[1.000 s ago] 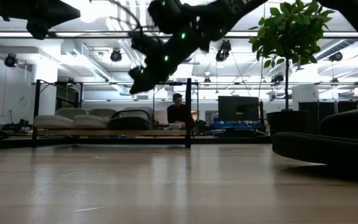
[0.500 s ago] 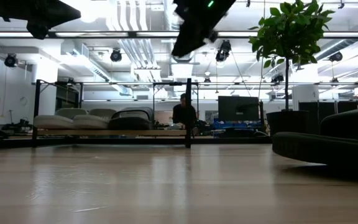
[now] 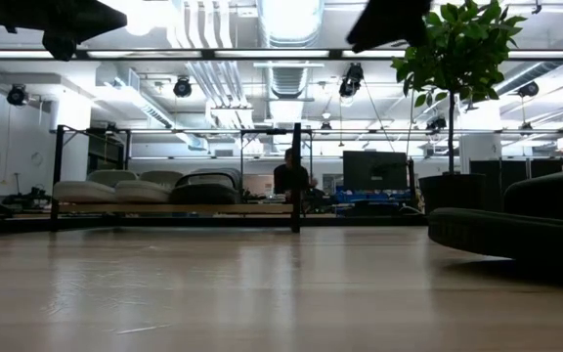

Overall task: Pick and place slides into the shelf
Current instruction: Put the black slides on the shelf

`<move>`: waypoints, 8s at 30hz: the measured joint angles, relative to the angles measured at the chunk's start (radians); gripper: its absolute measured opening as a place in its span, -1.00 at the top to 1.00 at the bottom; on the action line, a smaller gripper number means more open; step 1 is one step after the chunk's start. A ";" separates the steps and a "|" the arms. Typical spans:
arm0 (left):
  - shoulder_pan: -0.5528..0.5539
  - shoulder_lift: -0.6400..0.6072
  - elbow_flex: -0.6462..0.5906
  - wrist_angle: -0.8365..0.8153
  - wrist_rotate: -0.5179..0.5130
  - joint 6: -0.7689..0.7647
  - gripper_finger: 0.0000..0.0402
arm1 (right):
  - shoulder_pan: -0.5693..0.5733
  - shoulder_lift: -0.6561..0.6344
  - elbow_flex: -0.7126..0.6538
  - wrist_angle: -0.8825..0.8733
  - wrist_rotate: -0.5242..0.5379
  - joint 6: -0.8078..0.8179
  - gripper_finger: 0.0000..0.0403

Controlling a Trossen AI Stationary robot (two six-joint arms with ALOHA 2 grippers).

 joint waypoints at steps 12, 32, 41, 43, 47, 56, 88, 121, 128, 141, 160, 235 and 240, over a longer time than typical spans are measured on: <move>0.000 0.007 -0.002 -0.006 0.004 -0.011 0.89 | 0.168 -0.239 -0.208 -0.061 -0.001 0.506 0.55; 0.000 0.011 -0.005 0.002 0.021 -0.010 0.89 | 0.604 -0.221 -0.309 -0.433 -0.109 1.315 0.48; 0.000 0.011 -0.005 0.011 0.021 -0.009 0.89 | 0.796 -0.123 -0.436 -0.136 0.038 1.553 -0.02; 0.000 0.011 -0.005 0.013 0.021 -0.009 0.89 | 0.806 -0.096 -0.442 -0.129 0.043 1.598 -0.13; 0.000 0.014 -0.005 0.021 0.021 -0.009 0.89 | 0.809 -0.016 -0.444 -0.110 0.063 1.655 -0.26; 0.000 0.040 -0.006 0.046 0.020 -0.006 0.89 | 0.806 0.121 -0.444 0.063 0.064 1.693 -0.24; 0.000 0.075 -0.006 0.079 0.020 0.000 0.89 | 0.772 0.201 -0.445 0.184 0.158 1.647 0.01; 0.000 0.140 -0.006 0.136 0.025 -0.010 0.89 | 0.491 0.032 -0.447 0.241 0.152 0.792 0.94; 0.000 0.215 -0.006 0.206 0.029 -0.010 0.89 | 0.394 -0.087 -0.447 0.470 0.077 0.382 0.94; 0.000 0.339 -0.006 0.389 0.052 0.016 0.89 | 0.209 -0.184 -0.447 0.663 -0.150 -0.094 0.95; -0.001 0.606 0.186 0.449 0.458 0.259 0.21 | 0.133 -0.182 -0.375 0.659 -0.157 -0.249 0.95; -0.205 1.327 0.364 1.177 -0.444 2.268 -0.15 | -0.229 0.022 0.205 0.052 -0.512 -0.174 0.94; -0.188 1.327 0.364 1.177 -0.403 2.256 -0.15 | -0.228 0.049 0.205 0.065 -0.521 -0.171 0.94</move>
